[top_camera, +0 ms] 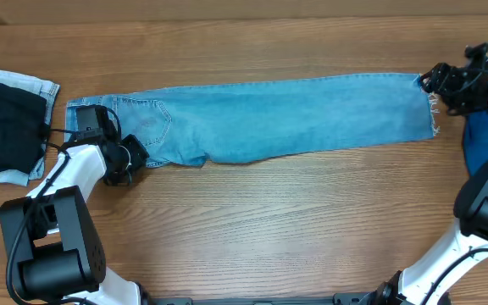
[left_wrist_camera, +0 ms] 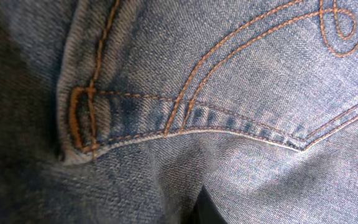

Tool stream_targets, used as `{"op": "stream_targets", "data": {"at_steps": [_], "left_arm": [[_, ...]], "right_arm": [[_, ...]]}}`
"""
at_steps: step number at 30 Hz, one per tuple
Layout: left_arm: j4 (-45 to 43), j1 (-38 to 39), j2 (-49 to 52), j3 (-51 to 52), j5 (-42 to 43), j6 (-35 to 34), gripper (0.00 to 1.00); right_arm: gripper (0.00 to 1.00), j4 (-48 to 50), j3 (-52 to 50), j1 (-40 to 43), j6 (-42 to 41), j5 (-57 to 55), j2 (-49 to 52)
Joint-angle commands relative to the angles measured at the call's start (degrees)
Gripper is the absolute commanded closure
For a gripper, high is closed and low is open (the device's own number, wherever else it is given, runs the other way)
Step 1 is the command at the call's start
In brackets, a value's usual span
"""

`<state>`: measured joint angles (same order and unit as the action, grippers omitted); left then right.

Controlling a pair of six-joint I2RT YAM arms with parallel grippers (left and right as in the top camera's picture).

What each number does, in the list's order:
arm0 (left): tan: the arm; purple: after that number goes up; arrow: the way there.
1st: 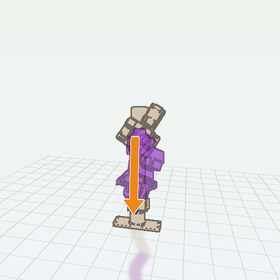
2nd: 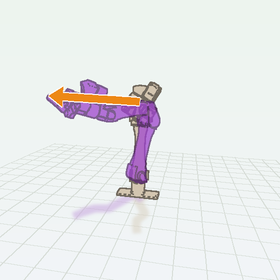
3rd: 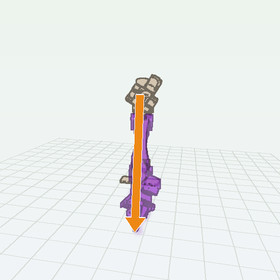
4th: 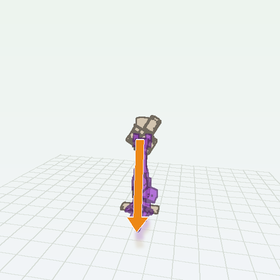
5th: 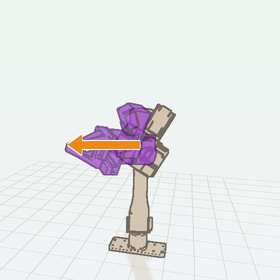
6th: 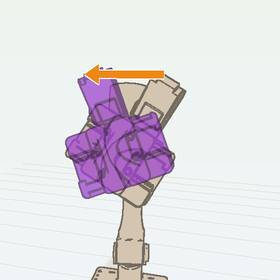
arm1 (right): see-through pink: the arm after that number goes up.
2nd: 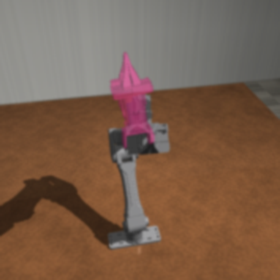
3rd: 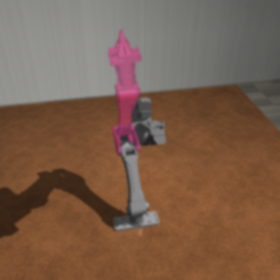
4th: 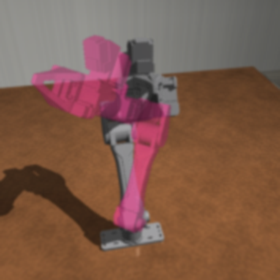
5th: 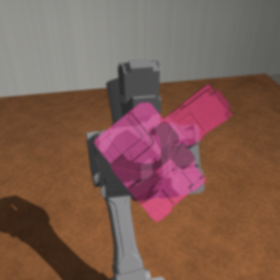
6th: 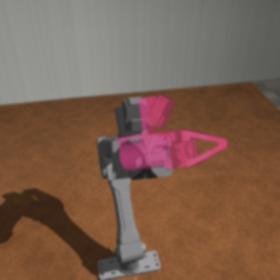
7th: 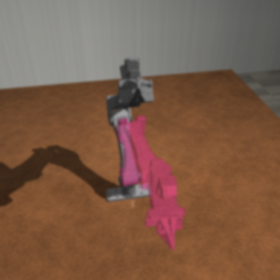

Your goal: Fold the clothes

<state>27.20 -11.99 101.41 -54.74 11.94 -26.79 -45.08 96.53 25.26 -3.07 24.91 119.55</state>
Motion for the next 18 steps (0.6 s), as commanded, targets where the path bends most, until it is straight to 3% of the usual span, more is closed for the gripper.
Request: {"op": "stream_targets", "data": {"at_steps": [1,3,5,8,13,18], "left_arm": [[1.3,-0.3,1.4,1.7,-5.9,1.1,0.89],[1.3,-0.3,1.4,1.7,-4.7,1.1,0.83],[1.3,-0.3,1.4,1.7,-1.9,1.1,0.61],[1.3,-0.3,1.4,1.7,0.6,1.0,0.52],[1.2,-0.4,1.4,1.6,6.4,1.1,0.51],[1.3,-0.3,1.4,1.5,14.3,1.1,0.52]], "right_arm": [[0.38,-0.5,0.9,-5.7,-1.7,3.3,0.4],[0.39,-0.3,0.9,-8.9,-1.9,-1.9,0.4],[0.44,0.0,0.9,-12.5,-4.2,-9.5,0.7],[0.49,-0.5,0.9,-15.1,-4.7,-12.0,2.8],[0.56,-1.8,0.9,-15.4,-8.2,-11.8,9.0],[0.55,2.7,0.9,-15.3,-9.0,-13.1,12.3]]}}
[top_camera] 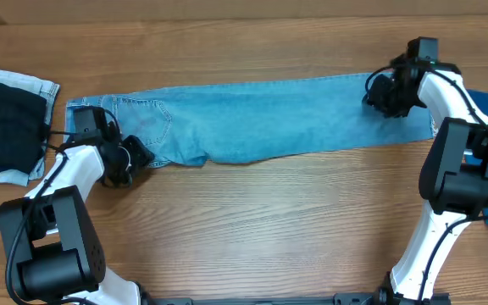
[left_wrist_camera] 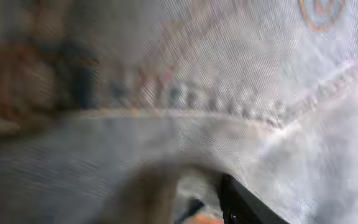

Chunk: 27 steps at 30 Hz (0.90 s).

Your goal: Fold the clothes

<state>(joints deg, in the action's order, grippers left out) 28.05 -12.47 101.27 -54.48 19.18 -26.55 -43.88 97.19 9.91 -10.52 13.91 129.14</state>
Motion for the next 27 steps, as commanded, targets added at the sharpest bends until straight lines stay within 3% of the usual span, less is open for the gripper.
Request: {"op": "stream_targets", "data": {"at_steps": [1,8,14,18,22,24,27], "left_arm": [[0.5,0.2,1.6,1.3,8.8,0.9,0.51],[-0.6,0.1,1.6,1.1,16.9,2.4,0.51],[-15.1,0.1,1.6,0.0,25.9,1.7,0.55],[-16.2,0.1,1.6,-3.1,27.6,1.9,0.63],[-15.7,0.2,1.2,-7.0,31.6,8.8,0.65],[-11.2,-0.1,-0.1,-9.1,30.5,11.9,0.65],[-8.5,0.0,-1.3,-10.2,22.5,12.1,0.62]], "right_arm": [[0.55,2.4,0.3,0.6,-3.6,-5.2,3.2],[0.59,-2.6,0.3,10.9,-6.1,-7.9,3.7],[0.58,-8.6,0.3,15.3,-6.0,-9.2,3.4],[0.53,-9.2,0.4,14.1,-3.4,-7.7,0.0],[0.48,-9.1,0.4,9.7,-1.2,-6.2,-8.0],[0.45,-9.2,0.4,6.7,-1.2,-6.1,-11.7],[0.45,-10.4,0.4,2.6,-1.3,-1.1,-13.5]]}}
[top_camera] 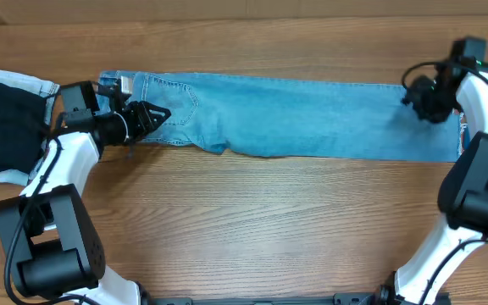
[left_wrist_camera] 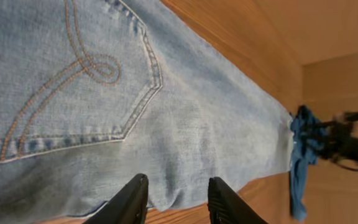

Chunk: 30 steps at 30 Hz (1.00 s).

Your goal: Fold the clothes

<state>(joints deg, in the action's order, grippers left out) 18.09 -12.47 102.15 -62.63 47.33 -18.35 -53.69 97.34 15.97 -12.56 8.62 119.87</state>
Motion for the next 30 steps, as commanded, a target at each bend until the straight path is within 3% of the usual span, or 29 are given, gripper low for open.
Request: {"op": "stream_targets", "data": {"at_steps": [1,2,3,4,5,8,12,20,30], "left_arm": [[2.2,0.4,-2.2,-2.1,-10.5,3.8,0.6],[3.1,1.2,-2.1,-2.0,-15.7,3.7,0.6],[3.7,2.1,-1.9,-2.0,-19.9,3.3,0.65],[3.7,3.3,-1.8,-2.0,-23.0,3.1,0.71],[3.8,4.7,-1.7,-2.0,-27.1,2.0,0.81],[3.7,9.0,-1.7,-2.0,-39.4,-1.3,0.94],[2.6,14.2,-1.1,-2.0,-51.3,-1.5,0.96],[1.4,14.6,6.2,-2.0,-52.3,-0.4,0.96],[6.6,13.0,6.4,-2.0,-56.9,2.8,0.96]], "right_arm": [[0.45,-1.2,0.2,-4.9,0.5,6.7,-4.2],[0.48,-1.9,0.2,-6.5,0.5,8.3,-4.0],[0.6,-2.8,0.1,-8.2,0.5,8.6,-4.0],[0.83,-3.8,0.1,-9.8,0.5,8.0,-3.9],[0.96,-4.8,0.1,-11.2,0.3,7.6,-3.9],[0.96,-6.4,0.1,-13.9,-2.6,6.6,-3.9],[0.96,-5.8,-2.6,-18.2,-2.9,6.5,-3.9],[0.94,1.5,-12.4,-23.8,-2.5,6.2,-3.7],[0.89,5.3,-19.3,-22.4,-2.7,-9.3,-2.3]]}}
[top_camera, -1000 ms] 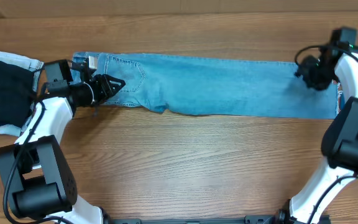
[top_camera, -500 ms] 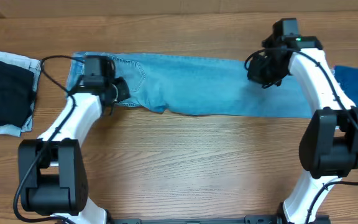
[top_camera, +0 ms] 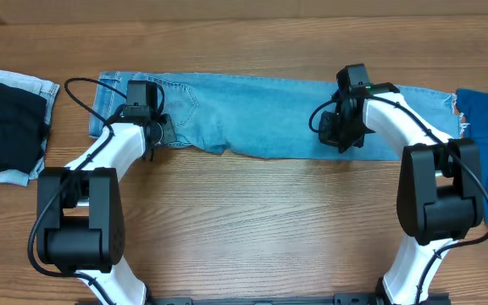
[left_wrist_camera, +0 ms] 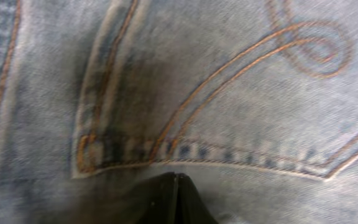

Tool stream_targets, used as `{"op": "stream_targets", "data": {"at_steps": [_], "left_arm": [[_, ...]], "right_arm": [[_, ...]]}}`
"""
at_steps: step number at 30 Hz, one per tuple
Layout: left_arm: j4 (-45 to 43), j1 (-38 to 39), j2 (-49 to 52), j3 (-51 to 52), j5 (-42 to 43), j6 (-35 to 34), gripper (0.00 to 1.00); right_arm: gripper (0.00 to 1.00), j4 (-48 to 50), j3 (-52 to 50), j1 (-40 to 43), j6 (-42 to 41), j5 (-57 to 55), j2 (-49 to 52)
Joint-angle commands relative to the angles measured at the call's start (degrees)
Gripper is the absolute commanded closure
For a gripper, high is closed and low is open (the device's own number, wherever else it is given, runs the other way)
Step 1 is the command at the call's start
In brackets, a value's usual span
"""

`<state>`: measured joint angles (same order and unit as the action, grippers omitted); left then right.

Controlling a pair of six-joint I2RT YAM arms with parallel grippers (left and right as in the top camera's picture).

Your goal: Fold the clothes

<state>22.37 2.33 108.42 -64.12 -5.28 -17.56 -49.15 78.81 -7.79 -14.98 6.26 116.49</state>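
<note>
A pair of light blue jeans (top_camera: 261, 110) lies flat and stretched out across the far half of the table, waist to the left and hem to the right. My left gripper (top_camera: 154, 132) is low on the waist end beside the back pocket (top_camera: 185, 106). In the left wrist view the denim (left_wrist_camera: 241, 99) and its orange pocket stitching fill the frame, and the left gripper (left_wrist_camera: 176, 190) shows its jaws pressed together. My right gripper (top_camera: 340, 135) rests on the middle of the leg near its front edge. Its jaws are hidden under the wrist.
A pile of dark and pale folded clothes (top_camera: 7, 127) sits at the left edge. A dark blue garment (top_camera: 485, 106) lies at the right edge just beyond the hem. Bare wooden table (top_camera: 252, 220) runs in front of the jeans.
My left gripper was open and raised over the waist, pointing along the jeans; now it is shut and low by the back pocket. My right gripper has moved from the hem to mid-leg.
The jeans first lay further left and slightly slanted, my left gripper low at the waist and the right at the hem. Then the right was over the leg end. Later the jeans lay shifted right and straighter, left gripper open. Now both grippers rest on the jeans.
</note>
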Motion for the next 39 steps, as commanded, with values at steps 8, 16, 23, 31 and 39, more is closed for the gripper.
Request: {"op": "stream_targets", "data": {"at_steps": [8,16,23,31,39], "left_arm": [[8.8,-11.7,0.2,-0.5,-4.2,3.8,0.96],[10.5,-16.5,0.2,-0.6,-4.0,4.1,0.96],[15.9,-16.1,-5.8,-11.1,5.7,8.4,0.96],[22.1,-6.9,-10.1,-24.0,11.1,9.0,0.94],[22.1,4.5,0.8,-22.6,9.3,10.3,0.87]], "right_arm": [[0.89,0.9,-0.7,13.2,-1.6,-12.3,1.3],[0.89,0.9,-0.7,22.8,-1.1,-13.4,1.3],[0.89,-5.5,9.9,24.0,-1.1,-13.8,-0.2],[0.75,-8.3,23.2,23.8,-1.2,-0.1,-3.2],[0.28,-6.8,22.8,25.3,-0.7,-1.0,3.5]]}}
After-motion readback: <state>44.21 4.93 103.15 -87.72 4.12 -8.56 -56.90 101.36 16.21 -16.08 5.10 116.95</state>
